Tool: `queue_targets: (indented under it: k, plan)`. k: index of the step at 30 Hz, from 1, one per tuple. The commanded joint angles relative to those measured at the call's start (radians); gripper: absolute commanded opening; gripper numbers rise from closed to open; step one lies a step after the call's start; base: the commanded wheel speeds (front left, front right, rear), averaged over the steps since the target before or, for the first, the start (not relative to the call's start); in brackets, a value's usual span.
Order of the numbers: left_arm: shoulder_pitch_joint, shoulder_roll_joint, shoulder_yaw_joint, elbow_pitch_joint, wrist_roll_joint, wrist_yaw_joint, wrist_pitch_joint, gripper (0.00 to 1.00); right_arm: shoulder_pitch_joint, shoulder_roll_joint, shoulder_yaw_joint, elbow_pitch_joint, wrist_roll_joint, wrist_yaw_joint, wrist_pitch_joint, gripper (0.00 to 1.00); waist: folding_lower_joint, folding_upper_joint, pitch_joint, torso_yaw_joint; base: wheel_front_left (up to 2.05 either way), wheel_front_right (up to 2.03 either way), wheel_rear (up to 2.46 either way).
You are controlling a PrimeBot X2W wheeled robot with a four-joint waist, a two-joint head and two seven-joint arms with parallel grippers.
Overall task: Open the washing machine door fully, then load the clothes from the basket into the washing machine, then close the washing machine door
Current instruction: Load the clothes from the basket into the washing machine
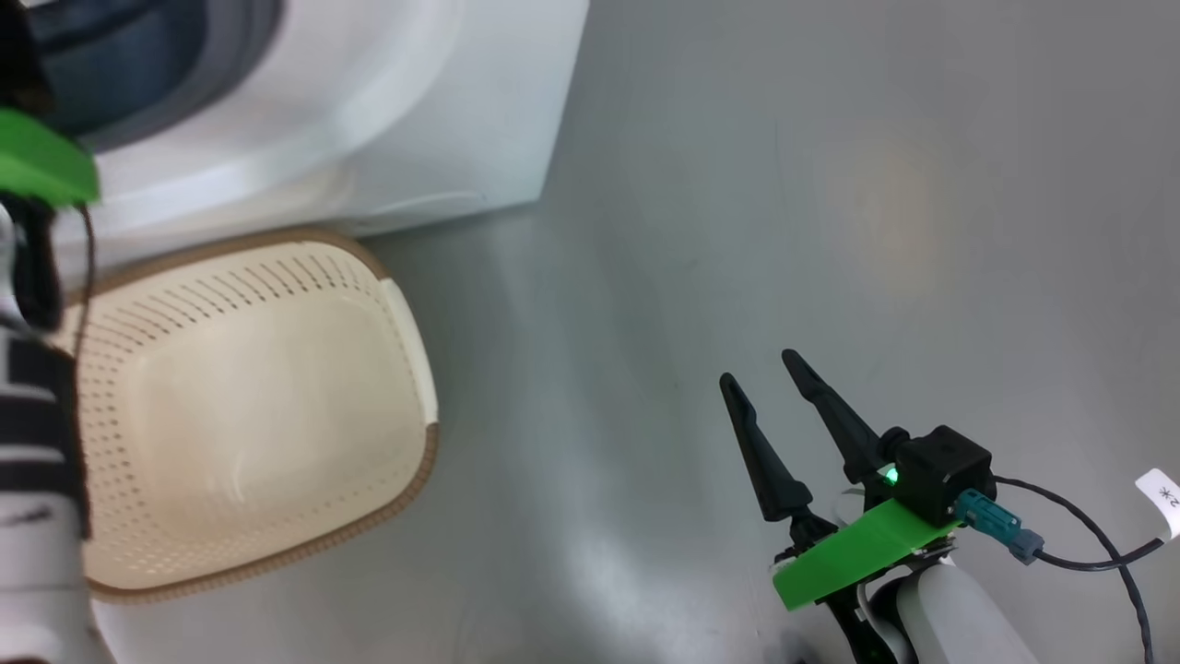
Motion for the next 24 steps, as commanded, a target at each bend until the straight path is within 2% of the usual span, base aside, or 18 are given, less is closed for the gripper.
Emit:
queue_targets:
  k: [1,15,24]
  plan:
    - [0.049,0.033,0.025,-0.044,-0.009,-0.007,-0.005,1.0,0.016,0.004,0.019,-0.013,-0.012,0.002,-0.005,1.0,0.0,0.0,-0.079,0.04,0.0,0.0,0.0]
    - [0.422,-0.017,0.053,-0.276,0.013,-0.018,-0.005,1.0,0.086,0.004,0.014,0.022,-0.018,0.002,-0.005,1.0,0.0,0.0,-0.297,0.065,0.0,0.0,0.0]
    - [0.575,-0.08,0.074,-0.394,0.018,0.004,-0.005,1.0,0.133,0.004,0.011,0.029,-0.015,0.002,-0.005,1.0,0.0,0.0,-0.388,0.085,0.0,0.0,0.0]
